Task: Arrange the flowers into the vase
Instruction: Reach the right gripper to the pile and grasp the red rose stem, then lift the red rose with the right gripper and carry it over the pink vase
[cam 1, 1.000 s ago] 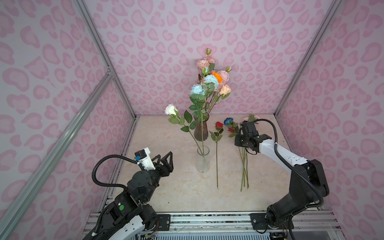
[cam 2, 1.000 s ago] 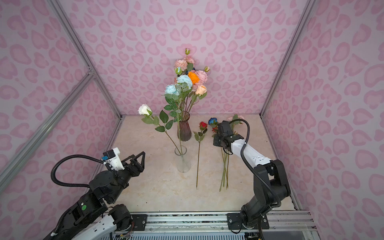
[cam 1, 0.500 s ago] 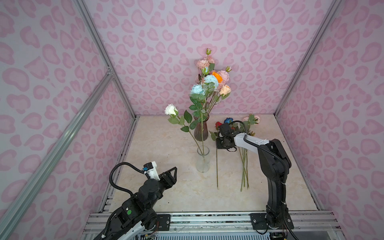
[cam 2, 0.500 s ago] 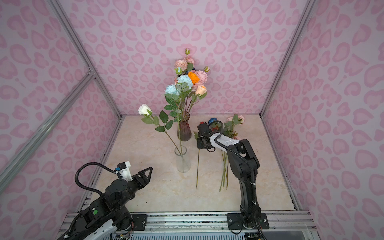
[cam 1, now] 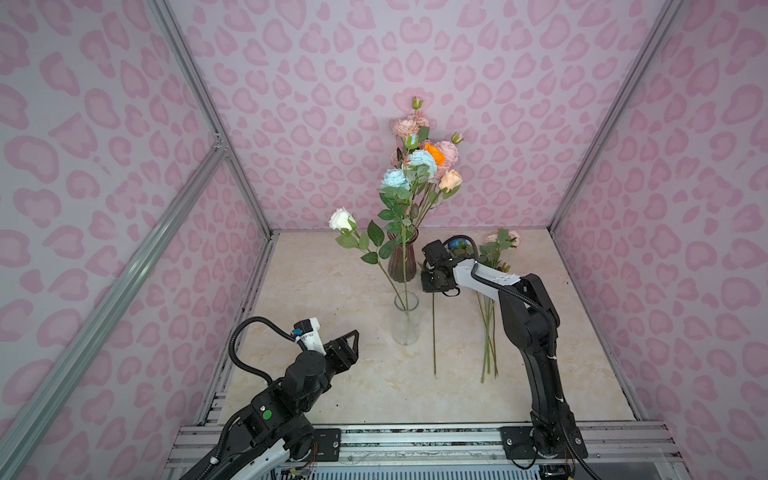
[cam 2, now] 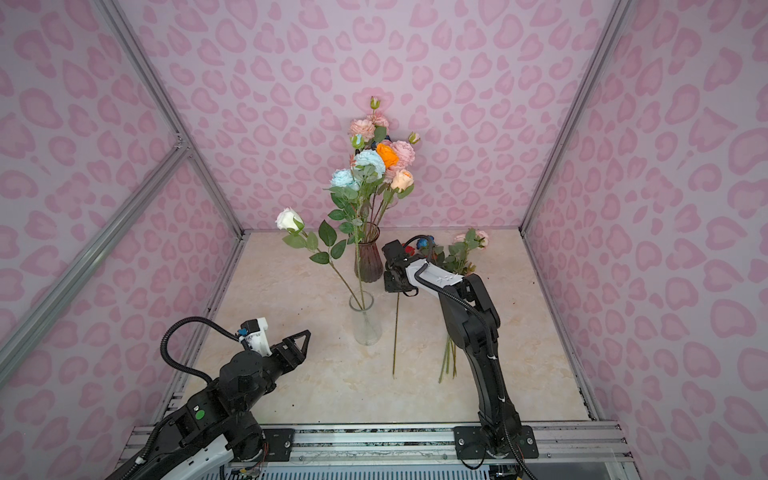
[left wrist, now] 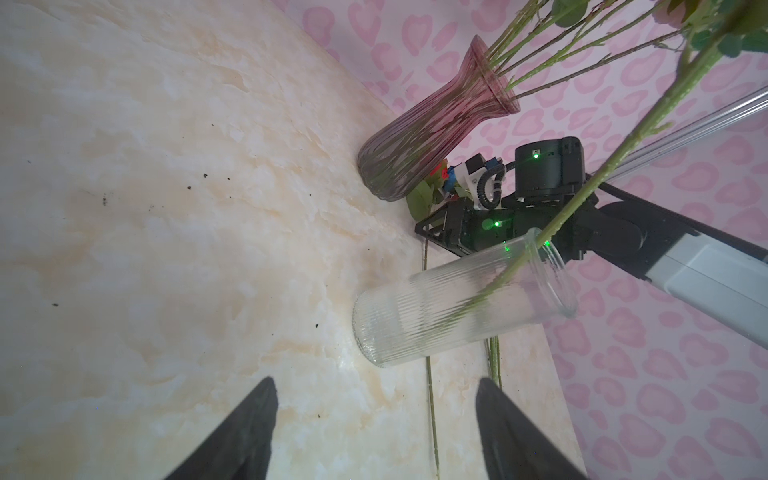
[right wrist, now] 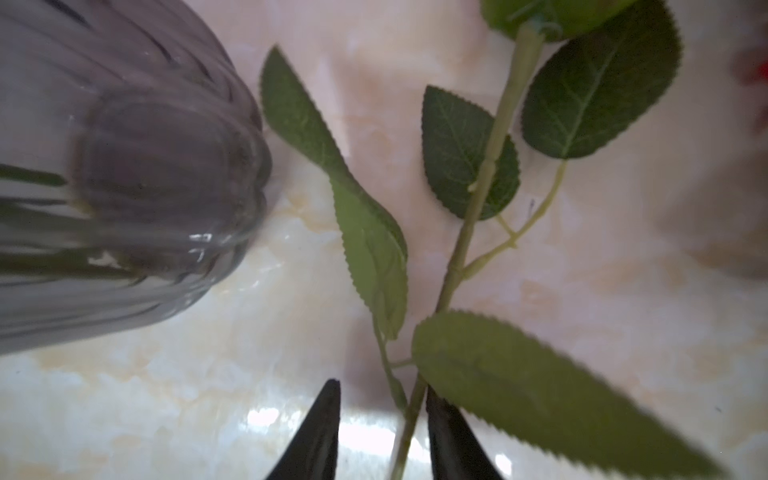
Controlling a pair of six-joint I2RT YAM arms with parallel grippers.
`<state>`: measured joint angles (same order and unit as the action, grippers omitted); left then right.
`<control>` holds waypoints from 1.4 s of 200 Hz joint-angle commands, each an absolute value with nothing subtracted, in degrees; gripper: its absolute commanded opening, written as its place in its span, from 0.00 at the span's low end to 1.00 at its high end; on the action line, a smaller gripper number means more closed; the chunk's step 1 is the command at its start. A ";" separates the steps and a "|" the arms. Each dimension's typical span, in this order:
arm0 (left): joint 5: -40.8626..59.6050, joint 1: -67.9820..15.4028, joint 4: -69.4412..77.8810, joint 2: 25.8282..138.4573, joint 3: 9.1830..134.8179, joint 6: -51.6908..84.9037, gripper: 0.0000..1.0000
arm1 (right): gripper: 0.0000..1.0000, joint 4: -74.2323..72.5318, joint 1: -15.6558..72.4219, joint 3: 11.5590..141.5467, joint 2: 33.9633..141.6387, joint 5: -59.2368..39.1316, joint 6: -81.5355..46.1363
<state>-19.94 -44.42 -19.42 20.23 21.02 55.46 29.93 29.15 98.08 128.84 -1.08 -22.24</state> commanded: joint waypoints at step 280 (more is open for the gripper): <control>-8.98 -44.50 -14.10 31.56 37.51 42.72 0.77 | 0.01 -7.46 39.56 57.72 56.84 13.18 -23.12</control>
<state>-7.33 -44.42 -18.28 31.22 37.32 42.87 1.19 37.89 56.16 58.72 8.54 -25.89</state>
